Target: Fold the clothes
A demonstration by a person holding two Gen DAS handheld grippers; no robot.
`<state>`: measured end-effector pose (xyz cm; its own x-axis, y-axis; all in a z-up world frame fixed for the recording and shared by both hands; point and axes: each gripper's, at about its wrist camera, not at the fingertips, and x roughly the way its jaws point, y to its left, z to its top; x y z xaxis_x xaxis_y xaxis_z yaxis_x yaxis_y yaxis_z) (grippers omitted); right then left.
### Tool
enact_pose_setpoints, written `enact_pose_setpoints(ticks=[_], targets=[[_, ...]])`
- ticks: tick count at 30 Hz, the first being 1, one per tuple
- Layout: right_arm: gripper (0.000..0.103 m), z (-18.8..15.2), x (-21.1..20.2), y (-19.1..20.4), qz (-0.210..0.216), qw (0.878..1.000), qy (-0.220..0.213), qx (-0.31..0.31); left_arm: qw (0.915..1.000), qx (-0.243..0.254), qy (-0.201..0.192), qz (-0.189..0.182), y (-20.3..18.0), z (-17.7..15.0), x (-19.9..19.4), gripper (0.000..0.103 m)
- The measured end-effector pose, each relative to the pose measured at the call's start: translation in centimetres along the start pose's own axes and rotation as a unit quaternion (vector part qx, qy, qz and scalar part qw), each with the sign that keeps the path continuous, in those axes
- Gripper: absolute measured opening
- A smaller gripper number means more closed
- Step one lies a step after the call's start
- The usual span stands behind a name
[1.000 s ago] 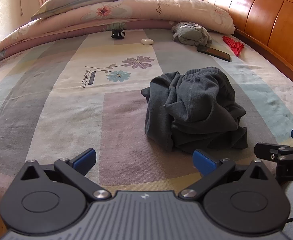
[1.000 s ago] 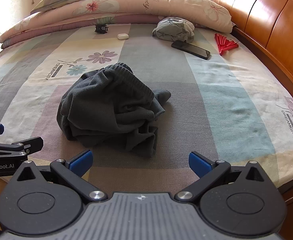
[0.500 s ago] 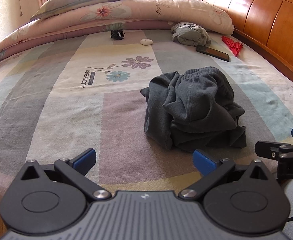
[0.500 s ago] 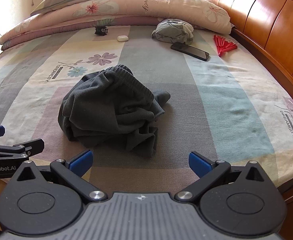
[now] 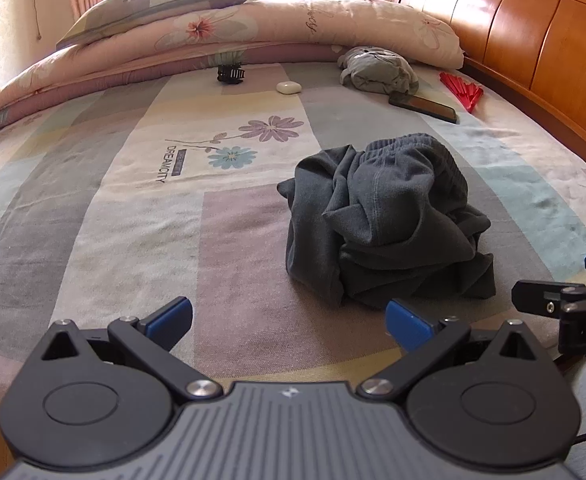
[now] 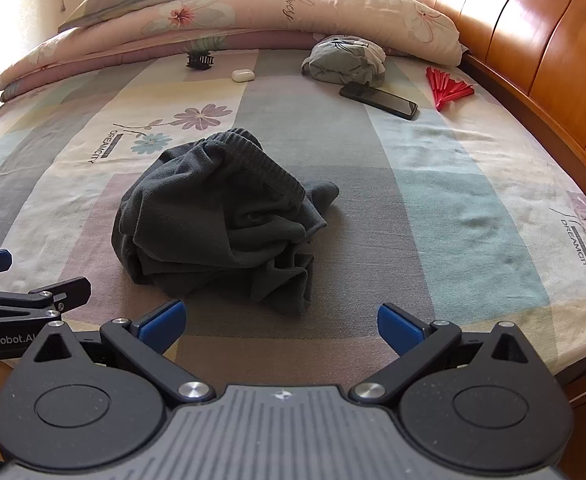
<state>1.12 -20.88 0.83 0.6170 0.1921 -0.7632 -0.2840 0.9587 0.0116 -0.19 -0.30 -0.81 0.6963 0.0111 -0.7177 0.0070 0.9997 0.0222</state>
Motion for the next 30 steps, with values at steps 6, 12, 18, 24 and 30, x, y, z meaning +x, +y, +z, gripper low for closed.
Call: enact_pose_setpoints(ticks=[6,12,18,24,30], targets=[[0.103,0.2,0.3,-0.1,0.001,1.000,0.000,-0.001,0.9999,0.006,0.008,-0.010,-0.3,0.1,0.6,0.102],[0.103,0.5,0.7,-0.1,0.006,1.000,0.000,-0.003,0.9998,0.008,0.000,-0.020,-0.3,0.1,0.9,0.102],[0.103,0.7,1.2,0.0,0.014,1.000,0.005,-0.006,0.9996,0.005,-0.012,-0.027,0.0,0.2,1.2,0.102],[0.103,0.9,1.7,-0.1,0.021,1.000,0.004,-0.004,0.9985,-0.008,-0.005,-0.055,0.4,0.4,2.0,0.102],[0.103,1.2,2.2,0.0,0.034,0.999,-0.001,-0.009,0.9986,0.010,-0.016,-0.050,-0.1,0.2,2.7,0.102]])
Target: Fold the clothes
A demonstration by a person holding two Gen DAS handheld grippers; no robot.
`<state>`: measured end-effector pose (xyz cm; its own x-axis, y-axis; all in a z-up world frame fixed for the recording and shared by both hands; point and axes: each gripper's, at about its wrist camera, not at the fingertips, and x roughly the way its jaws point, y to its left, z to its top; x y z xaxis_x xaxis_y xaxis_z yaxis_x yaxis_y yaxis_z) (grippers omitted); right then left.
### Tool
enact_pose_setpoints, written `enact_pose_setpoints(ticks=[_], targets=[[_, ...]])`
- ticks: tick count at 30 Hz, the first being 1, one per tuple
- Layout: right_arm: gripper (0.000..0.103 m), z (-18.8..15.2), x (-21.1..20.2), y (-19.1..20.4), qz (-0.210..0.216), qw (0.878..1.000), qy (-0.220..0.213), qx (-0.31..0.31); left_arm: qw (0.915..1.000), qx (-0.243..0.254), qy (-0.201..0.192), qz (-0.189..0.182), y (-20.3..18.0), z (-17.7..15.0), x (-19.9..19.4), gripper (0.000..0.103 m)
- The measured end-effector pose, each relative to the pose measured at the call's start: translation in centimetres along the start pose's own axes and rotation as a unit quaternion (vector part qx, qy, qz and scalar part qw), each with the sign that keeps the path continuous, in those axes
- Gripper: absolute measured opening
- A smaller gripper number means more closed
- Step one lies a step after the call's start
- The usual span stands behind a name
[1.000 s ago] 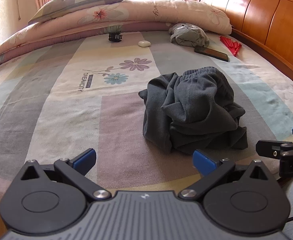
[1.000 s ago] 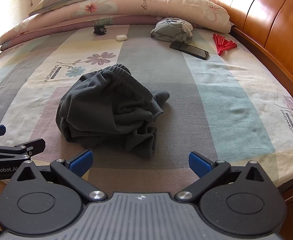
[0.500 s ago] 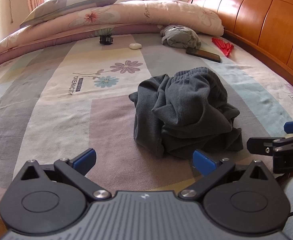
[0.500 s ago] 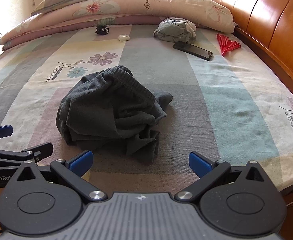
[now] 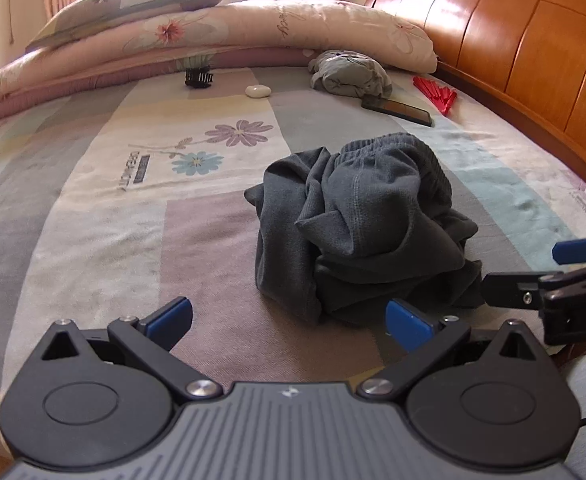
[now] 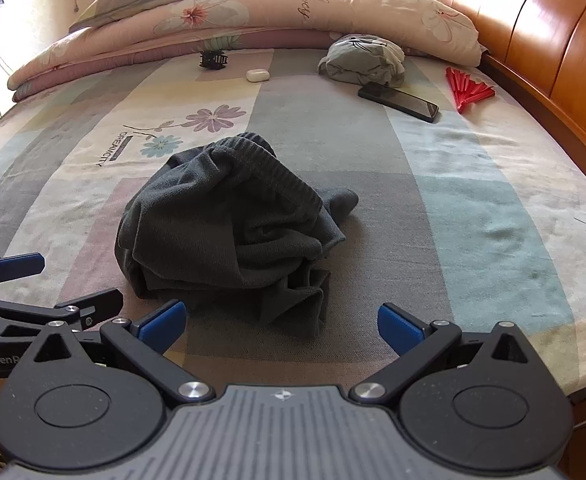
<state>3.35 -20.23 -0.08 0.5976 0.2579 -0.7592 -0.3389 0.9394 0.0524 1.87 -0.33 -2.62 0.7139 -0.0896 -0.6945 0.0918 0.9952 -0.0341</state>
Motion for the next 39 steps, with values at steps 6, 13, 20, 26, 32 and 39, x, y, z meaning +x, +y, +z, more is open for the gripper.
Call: enact_pose_setpoints(ticks=[6,13,20,26,32,39], targets=[[0.103,0.1,0.7,0.7,0.054,0.998,-0.004,-0.019,0.9998,0.019,0.000,-0.002,-0.4,0.0,0.9,0.102],[0.103,0.7,1.9,0.5,0.050,0.999,0.018,-0.012,0.9994,0.022,0.027,-0.003,-0.4,0.4,2.1,0.102],[0.103,0.8,2.5,-0.1,0.043,0.999,0.020,-0.011,0.9995,0.012,0.022,-0.018,0.1,0.9,2.6,0.102],[0.097,1.1,2.4,-0.8,0.050,0.998,0.009,-0.022,0.9997,0.017,0.013,-0.012,0.7,1.4,2.7,0.102],[0.079,1.9,2.5,-2.6,0.051,0.999,0.004,-0.017,0.9988,0.047,0.010,-0.012,1.1,2.6,3.1,0.100],[0.070,3.7,2.4,-4.0,0.075,0.997,-0.014,-0.026,0.9978,0.060,0.021,-0.019,1.8,3.2,3.7,0.100]])
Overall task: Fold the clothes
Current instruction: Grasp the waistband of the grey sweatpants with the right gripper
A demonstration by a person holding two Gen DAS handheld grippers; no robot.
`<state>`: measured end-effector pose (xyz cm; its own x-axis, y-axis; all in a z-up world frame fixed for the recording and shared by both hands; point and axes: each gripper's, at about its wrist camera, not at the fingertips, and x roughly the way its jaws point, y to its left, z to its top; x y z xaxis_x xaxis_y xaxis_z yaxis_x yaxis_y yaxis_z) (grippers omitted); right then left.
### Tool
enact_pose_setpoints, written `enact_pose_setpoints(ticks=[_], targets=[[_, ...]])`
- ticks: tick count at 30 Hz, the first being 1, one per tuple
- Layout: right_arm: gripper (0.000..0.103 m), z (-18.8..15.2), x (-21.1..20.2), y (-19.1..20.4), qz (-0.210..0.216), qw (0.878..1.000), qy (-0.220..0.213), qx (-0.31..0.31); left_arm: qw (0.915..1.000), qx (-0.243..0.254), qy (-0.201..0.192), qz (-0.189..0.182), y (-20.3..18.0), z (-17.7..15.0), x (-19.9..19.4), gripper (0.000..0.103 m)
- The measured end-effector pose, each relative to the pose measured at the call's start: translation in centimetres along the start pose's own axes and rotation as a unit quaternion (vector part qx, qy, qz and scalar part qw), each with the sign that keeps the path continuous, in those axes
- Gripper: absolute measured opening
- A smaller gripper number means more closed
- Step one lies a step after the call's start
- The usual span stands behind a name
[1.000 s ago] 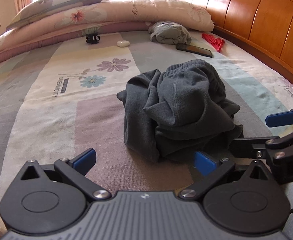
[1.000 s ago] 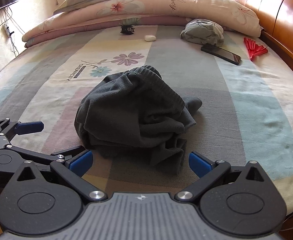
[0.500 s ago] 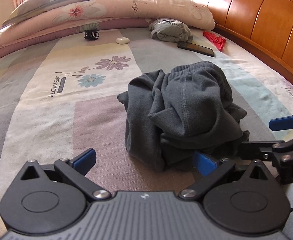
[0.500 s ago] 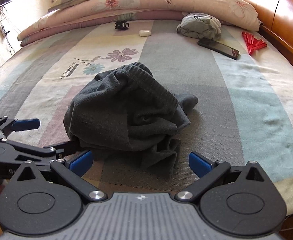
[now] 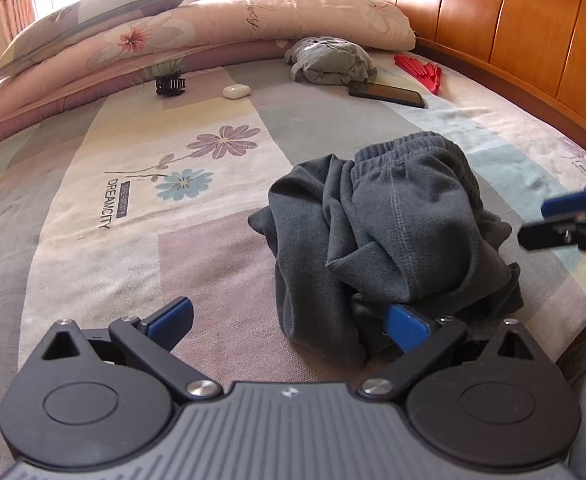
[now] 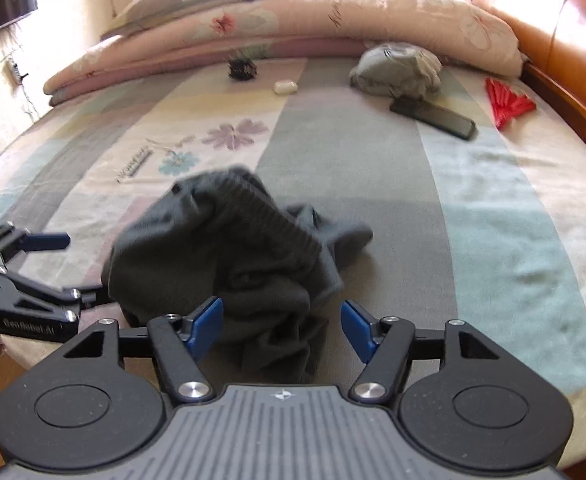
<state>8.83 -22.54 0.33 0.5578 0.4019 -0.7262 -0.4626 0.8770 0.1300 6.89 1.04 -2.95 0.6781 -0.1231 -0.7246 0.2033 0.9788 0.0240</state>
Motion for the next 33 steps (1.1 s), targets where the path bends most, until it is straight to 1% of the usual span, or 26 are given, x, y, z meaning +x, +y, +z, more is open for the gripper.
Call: enact_pose_setpoints(ticks=[5,9,11,14,17,20,23,24,25,27,31,33], targets=[[0.070,3.0,-0.4,-0.4,0.040,0.998,-0.027,-0.033,0.9998,-0.010,0.013,-0.012,0.5,-0.1,0.6,0.100],[0.070,6.3,1.2,0.0,0.091,0.992,-0.036,-0.075,0.9995,-0.016,0.022,-0.016,0.7,-0.1,1.0,0.100],[0.071,7.7,3.0,0.4,0.115,0.989,-0.024,-0.086,0.9994,-0.018,0.025,-0.017,0.7,-0.1,1.1,0.100],[0.071,9.2,6.0,0.9,0.146,0.985,0.009,-0.097,0.9992,-0.022,0.028,-0.019,0.6,-0.2,1.1,0.100],[0.071,9.2,8.2,1.6,0.156,0.981,0.051,-0.106,0.9990,-0.025,0.031,-0.020,0.6,-0.2,1.2,0.100],[0.071,8.2,8.1,2.5,0.168,0.974,0.069,-0.134,0.9988,-0.024,0.036,-0.022,0.5,-0.2,1.6,0.100],[0.070,7.0,6.8,3.1,0.179,0.969,0.074,-0.155,0.9988,-0.019,0.038,-0.023,0.4,-0.1,2.0,0.101],[0.069,6.7,6.4,3.2,0.181,0.967,0.076,-0.161,0.9989,-0.015,0.039,-0.023,0.4,-0.1,2.1,0.101],[0.067,6.5,6.1,3.2,0.181,0.966,0.077,-0.167,0.9989,-0.010,0.039,-0.023,0.3,0.0,2.2,0.101],[0.057,6.4,5.7,3.1,0.183,0.965,0.082,-0.169,0.9990,-0.010,0.036,-0.023,0.2,0.0,2.1,0.101],[0.055,7.3,5.3,2.8,0.188,0.966,0.072,-0.162,0.9992,-0.009,0.031,-0.022,0.1,0.1,2.0,0.101],[0.055,8.0,5.9,2.8,0.193,0.968,0.070,-0.147,0.9992,-0.012,0.032,-0.023,0.1,0.0,1.9,0.101]])
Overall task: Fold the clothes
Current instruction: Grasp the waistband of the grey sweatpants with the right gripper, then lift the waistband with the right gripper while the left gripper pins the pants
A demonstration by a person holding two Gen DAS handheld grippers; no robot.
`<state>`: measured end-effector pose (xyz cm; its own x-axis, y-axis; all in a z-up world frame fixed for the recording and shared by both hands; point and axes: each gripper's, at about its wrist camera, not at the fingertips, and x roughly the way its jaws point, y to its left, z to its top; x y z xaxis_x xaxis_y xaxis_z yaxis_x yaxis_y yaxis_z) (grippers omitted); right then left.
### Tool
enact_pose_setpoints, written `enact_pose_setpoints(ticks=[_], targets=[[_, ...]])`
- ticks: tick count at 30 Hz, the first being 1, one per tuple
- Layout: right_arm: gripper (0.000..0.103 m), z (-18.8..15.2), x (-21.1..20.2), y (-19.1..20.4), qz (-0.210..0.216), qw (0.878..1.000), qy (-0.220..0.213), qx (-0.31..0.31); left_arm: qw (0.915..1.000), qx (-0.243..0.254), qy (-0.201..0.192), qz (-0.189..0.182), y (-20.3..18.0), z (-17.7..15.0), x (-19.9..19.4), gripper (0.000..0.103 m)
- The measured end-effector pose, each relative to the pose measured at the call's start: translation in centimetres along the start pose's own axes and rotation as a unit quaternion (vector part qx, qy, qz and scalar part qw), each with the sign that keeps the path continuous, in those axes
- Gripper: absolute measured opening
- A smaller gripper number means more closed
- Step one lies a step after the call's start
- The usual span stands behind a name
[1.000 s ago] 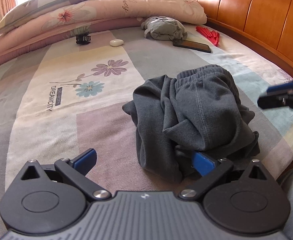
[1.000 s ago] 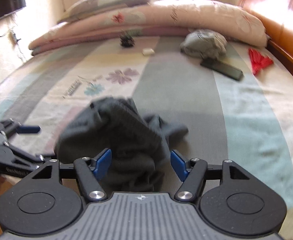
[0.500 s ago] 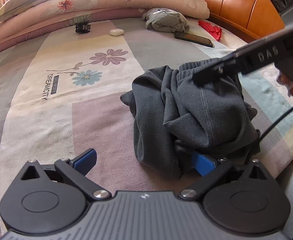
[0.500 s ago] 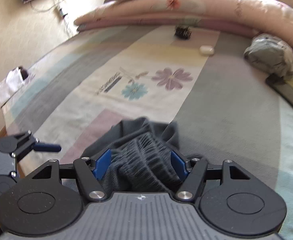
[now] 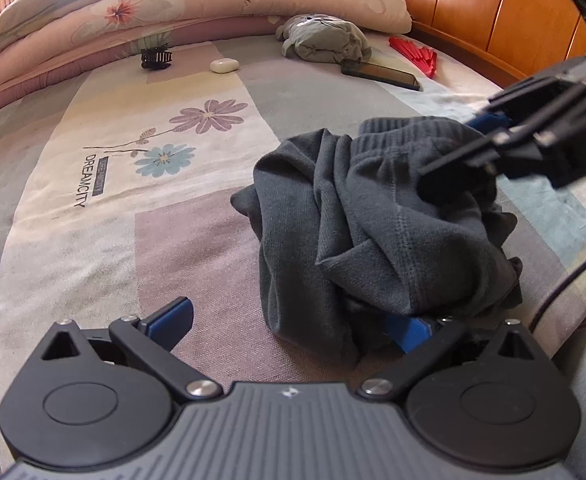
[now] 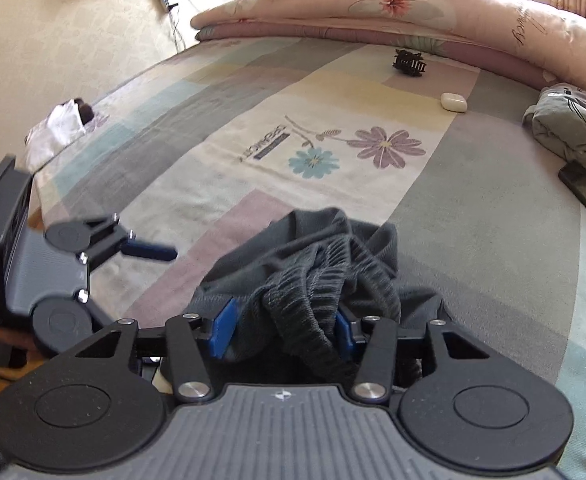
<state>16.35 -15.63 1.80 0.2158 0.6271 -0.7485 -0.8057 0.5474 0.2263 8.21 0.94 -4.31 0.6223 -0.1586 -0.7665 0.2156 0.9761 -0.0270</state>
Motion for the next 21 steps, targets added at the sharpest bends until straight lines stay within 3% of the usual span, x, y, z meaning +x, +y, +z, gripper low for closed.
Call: enact_pose_setpoints(ticks=[2,3,6,15,21], targets=[[0.052,0.3,0.7,-0.1,0.000,1.000,0.004,0.003,1.0000,-0.003,0.001,-0.001,0.1,0.0,-0.1,0.101],[0.039,0.3,1.0,0.0,-0.006,1.000,0.009,-0.001,1.0000,-0.005,0.002,-0.002,0.2,0.0,-0.1,0.101],[0.029,-0.4,1.1,0.6,-0.049,0.998,0.017,-0.028,0.9999,-0.010,0.004,-0.005,0.4,0.1,-0.2,0.101],[0.027,-1.4,-3.1,-3.1,-0.163,0.987,0.002,-0.003,0.9998,0.007,-0.007,-0.018,-0.5,0.9,-0.4,0.101],[0.027,-3.4,-5.4,-5.4,-0.203,0.979,0.005,0.020,0.9991,0.016,-0.014,-0.038,-1.5,1.6,-0.3,0.102]])
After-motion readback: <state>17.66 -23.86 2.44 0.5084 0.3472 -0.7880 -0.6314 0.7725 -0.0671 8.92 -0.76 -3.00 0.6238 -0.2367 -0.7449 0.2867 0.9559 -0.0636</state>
